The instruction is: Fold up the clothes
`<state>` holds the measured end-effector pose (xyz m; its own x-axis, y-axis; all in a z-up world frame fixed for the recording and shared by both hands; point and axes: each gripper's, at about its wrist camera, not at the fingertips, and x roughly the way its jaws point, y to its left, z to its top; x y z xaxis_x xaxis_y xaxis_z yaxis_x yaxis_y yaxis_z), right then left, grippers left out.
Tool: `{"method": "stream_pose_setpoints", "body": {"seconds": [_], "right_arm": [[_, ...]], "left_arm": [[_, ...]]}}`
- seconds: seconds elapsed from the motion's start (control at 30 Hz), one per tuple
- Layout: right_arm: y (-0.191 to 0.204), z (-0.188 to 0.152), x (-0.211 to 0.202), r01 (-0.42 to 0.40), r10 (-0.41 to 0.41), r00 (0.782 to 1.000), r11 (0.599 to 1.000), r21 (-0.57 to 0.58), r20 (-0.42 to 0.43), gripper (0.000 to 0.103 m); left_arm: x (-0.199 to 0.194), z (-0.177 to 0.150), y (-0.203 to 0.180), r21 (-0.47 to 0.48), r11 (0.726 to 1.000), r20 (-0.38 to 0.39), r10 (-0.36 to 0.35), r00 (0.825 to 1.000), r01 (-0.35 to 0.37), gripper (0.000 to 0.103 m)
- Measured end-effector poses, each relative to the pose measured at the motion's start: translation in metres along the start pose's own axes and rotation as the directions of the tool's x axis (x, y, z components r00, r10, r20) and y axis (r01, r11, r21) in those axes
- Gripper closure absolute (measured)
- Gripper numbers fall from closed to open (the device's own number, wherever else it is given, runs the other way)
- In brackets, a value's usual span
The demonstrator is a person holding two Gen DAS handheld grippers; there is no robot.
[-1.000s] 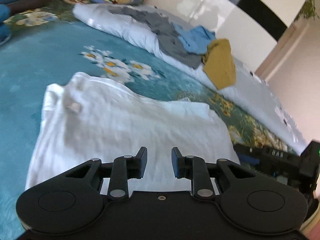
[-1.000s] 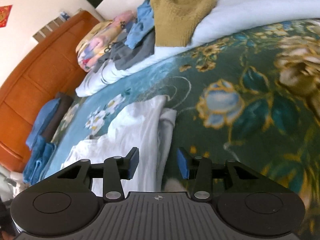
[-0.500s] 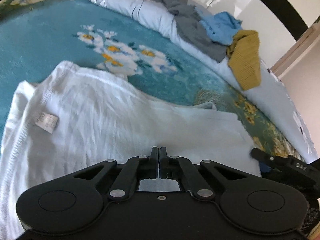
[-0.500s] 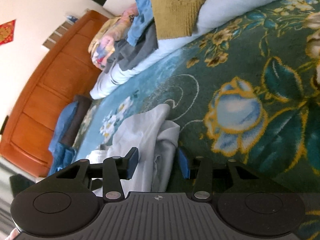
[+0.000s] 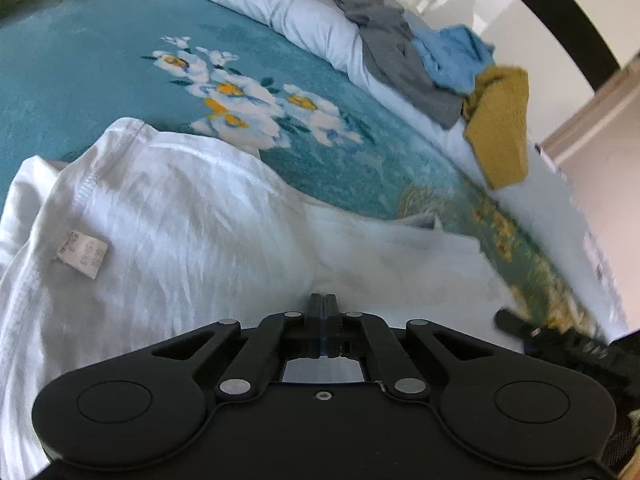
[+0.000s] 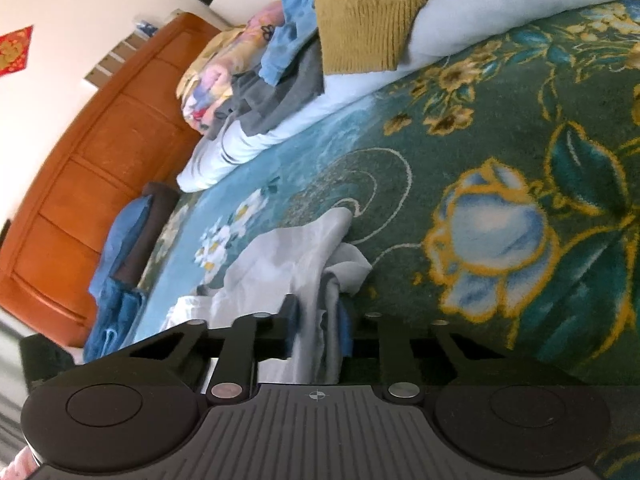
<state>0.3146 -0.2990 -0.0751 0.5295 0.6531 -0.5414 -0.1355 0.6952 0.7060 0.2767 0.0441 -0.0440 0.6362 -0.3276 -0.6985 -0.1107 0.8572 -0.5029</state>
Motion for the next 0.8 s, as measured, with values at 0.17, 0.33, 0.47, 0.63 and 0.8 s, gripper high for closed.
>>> {"method": "stream_pose_setpoints", "body": {"seconds": [0.17, 0.33, 0.47, 0.63, 0.8], "right_arm": [[0.009, 0.003, -0.001, 0.04, -0.04, 0.999, 0.999, -0.017, -0.013, 0.092], [0.023, 0.007, -0.002, 0.078, -0.079, 0.997, 0.996, -0.037, -0.021, 0.092], [0.029, 0.012, 0.003, 0.125, -0.128, 0.99, 0.99, -0.06, -0.053, 0.092], [0.024, 0.017, 0.006, 0.139, -0.141, 0.985, 0.99, -0.033, -0.096, 0.088], [0.023, 0.024, -0.002, 0.152, -0.157, 0.982, 0.987, -0.054, -0.104, 0.082]], "left_arm": [[0.007, 0.0, -0.005, 0.018, 1.0, 0.007, 0.024, 1.0, -0.024, 0.102], [-0.007, -0.009, -0.008, 0.013, 1.0, 0.011, -0.007, 1.0, 0.007, 0.102], [-0.037, -0.046, -0.022, 0.071, 0.992, 0.003, -0.103, 0.995, 0.102, 0.102], [-0.063, -0.088, -0.045, 0.109, 0.978, -0.052, -0.174, 0.983, 0.179, 0.102], [-0.059, -0.12, -0.061, 0.002, 0.972, -0.197, -0.229, 0.953, 0.234, 0.102]]}}
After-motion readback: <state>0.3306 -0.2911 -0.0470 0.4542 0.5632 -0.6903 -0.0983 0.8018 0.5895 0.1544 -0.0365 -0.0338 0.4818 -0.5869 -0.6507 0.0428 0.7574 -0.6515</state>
